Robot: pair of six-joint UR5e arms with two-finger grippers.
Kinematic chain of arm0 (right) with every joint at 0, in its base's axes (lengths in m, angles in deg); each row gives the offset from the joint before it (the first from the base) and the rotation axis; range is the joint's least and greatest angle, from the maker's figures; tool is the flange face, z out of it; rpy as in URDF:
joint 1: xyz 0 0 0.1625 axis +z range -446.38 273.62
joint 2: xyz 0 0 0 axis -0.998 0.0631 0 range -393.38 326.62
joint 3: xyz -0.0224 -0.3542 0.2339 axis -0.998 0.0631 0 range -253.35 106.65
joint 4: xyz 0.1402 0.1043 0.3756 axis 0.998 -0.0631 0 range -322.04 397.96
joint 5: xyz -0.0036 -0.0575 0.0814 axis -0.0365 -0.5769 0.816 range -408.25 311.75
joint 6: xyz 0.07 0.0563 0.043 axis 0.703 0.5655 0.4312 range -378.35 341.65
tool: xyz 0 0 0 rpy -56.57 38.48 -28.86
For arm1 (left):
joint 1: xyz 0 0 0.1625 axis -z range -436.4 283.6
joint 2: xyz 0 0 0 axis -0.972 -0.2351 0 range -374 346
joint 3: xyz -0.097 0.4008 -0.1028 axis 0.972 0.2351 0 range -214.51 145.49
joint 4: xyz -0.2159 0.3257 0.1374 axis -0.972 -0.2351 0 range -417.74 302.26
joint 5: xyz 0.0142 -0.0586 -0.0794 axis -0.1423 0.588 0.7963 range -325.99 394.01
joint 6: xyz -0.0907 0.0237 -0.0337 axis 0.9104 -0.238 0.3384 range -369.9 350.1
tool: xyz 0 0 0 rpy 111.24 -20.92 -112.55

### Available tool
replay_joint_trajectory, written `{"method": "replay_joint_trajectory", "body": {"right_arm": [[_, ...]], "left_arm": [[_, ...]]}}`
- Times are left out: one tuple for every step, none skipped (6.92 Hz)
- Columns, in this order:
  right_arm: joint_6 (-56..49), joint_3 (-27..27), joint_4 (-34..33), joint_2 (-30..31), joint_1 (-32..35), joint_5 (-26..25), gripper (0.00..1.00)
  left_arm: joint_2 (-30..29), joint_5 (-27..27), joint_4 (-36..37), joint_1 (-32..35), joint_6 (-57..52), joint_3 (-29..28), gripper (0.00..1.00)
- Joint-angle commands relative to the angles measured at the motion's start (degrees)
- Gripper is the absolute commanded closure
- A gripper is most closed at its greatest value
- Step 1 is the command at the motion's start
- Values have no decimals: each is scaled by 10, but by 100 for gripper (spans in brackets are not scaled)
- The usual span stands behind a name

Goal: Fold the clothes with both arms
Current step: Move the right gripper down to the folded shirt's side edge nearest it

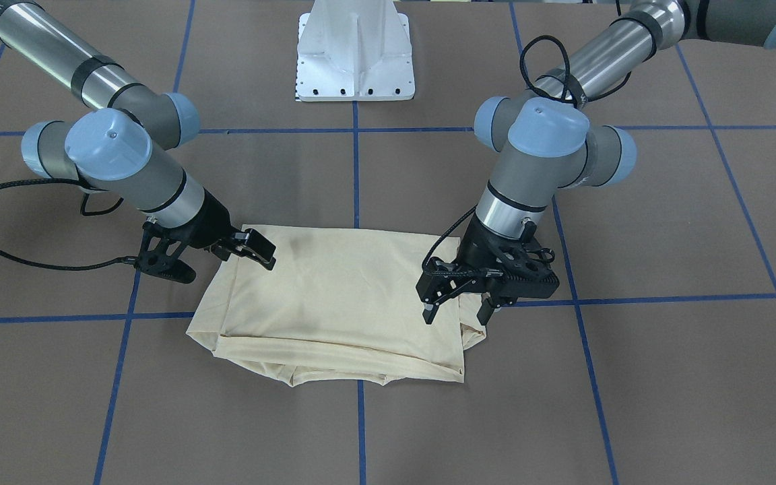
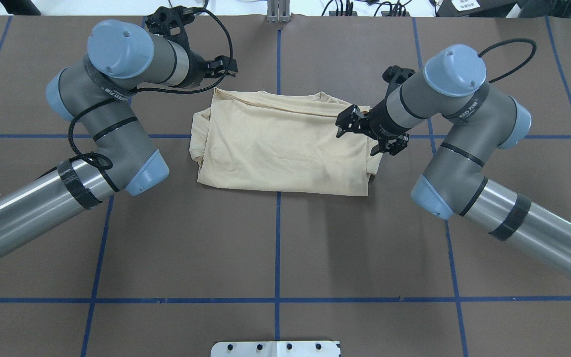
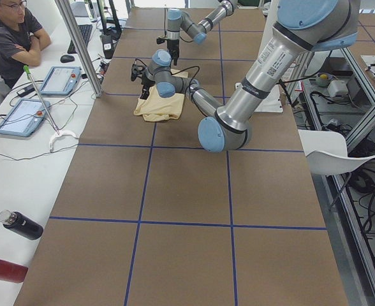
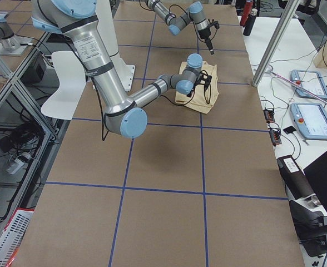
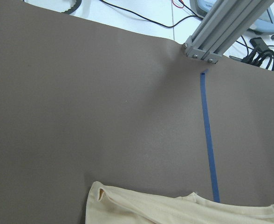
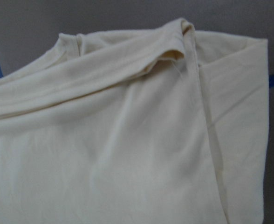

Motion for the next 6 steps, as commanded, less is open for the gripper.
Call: {"method": "replay_joint_trajectory", "body": {"right_arm": [[14, -3, -2, 20, -54, -47, 0], [14, -4, -2, 24, -53, -46, 0], [14, -4, -2, 25, -53, -45, 0], [14, -4, -3, 26, -52, -43, 0], [14, -5, -3, 32, -52, -42, 0], [14, -11, -3, 37, -51, -39, 0]], "left_arm": [[6, -1, 10, -1, 0, 11, 5], [8, -1, 10, -1, 0, 11, 5], [9, -1, 10, -1, -1, 11, 5], [9, -1, 10, -3, -1, 10, 5], [14, -1, 9, -4, -1, 9, 5], [16, -1, 5, -4, -1, 9, 5]]}}
